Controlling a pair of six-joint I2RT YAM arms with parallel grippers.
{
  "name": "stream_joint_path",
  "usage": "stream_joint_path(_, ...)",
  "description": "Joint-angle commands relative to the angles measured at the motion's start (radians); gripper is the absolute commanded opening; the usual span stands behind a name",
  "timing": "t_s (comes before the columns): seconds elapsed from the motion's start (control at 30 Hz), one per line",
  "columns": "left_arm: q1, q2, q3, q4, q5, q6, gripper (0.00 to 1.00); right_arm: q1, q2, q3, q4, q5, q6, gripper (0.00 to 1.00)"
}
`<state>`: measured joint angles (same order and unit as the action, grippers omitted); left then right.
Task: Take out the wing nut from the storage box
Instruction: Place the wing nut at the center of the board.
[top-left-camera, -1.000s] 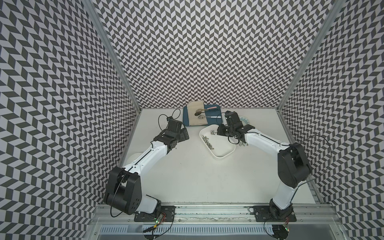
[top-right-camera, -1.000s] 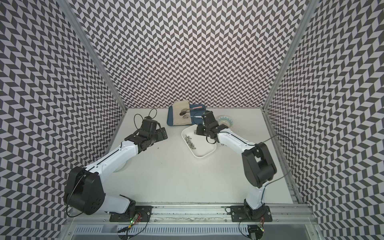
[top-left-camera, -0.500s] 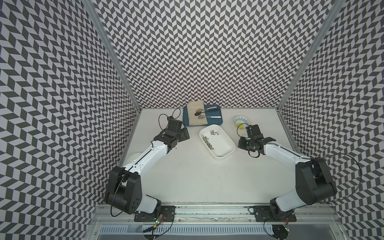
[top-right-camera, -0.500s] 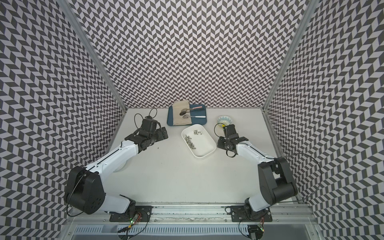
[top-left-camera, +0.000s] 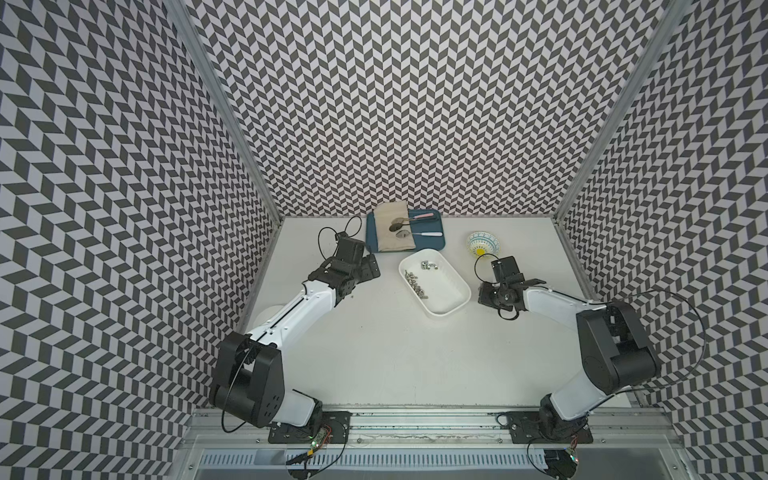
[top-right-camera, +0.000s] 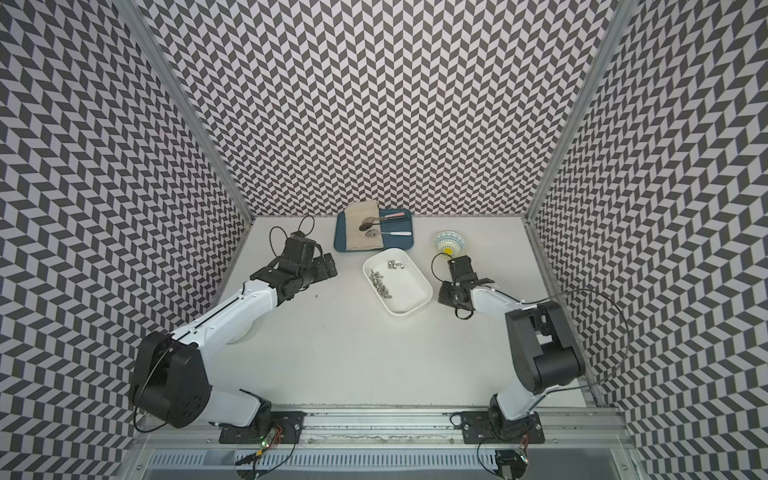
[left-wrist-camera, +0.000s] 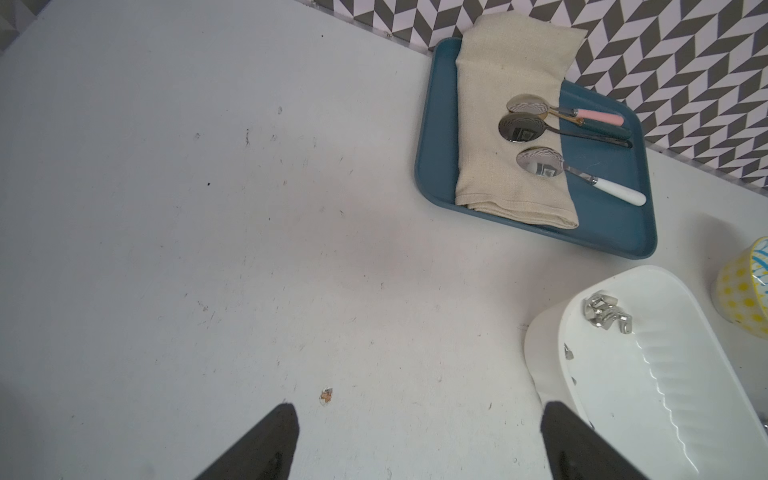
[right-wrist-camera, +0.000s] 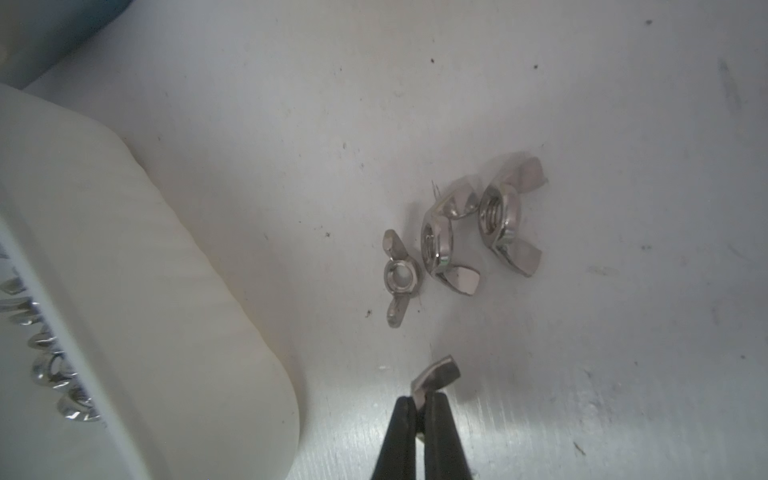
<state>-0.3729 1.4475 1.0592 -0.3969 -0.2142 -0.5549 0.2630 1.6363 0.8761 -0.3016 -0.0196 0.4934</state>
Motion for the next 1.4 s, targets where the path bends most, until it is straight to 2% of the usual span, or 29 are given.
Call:
stream_joint_path(0.0,-0.003,-0.011,0.005,0.010,-0.004,-0.011,0.95,-0.004,0.027,-0.002,0.062,0.000,-0.007,0.02)
stream_joint_path(0.27,-0.003,-0.014,0.002,0.007,-0.014,-0.014,0.95,-0.004,0.069,0.035,0.049,-0.012,-0.025,0.05)
stream_joint_path(0.57,-0.004,-0.018,-0.002,0.004,-0.017,-0.019,0.95,-0.007,0.050,0.052,0.029,-0.023,-0.027,0.17)
stream_joint_path(0.9,-0.004,-0.031,-0.007,0.003,-0.023,-0.022,0.95,-0.007,-0.032,0.211,-0.065,-0.044,-0.035,0.23)
stream_joint_path(1.03,-0.004,-0.033,-0.010,0.003,-0.022,-0.023,0.95,0.000,-0.051,0.262,-0.057,-0.095,-0.026,0.24)
stream_joint_path(1.17,-0.004,-0.030,-0.007,0.005,-0.020,-0.022,0.95,0.054,-0.014,0.355,-0.040,-0.140,-0.020,0.26)
stream_joint_path(1.37,-0.004,-0.027,-0.003,0.001,-0.010,-0.019,0.95,0.188,0.162,0.550,-0.074,-0.145,-0.033,0.26)
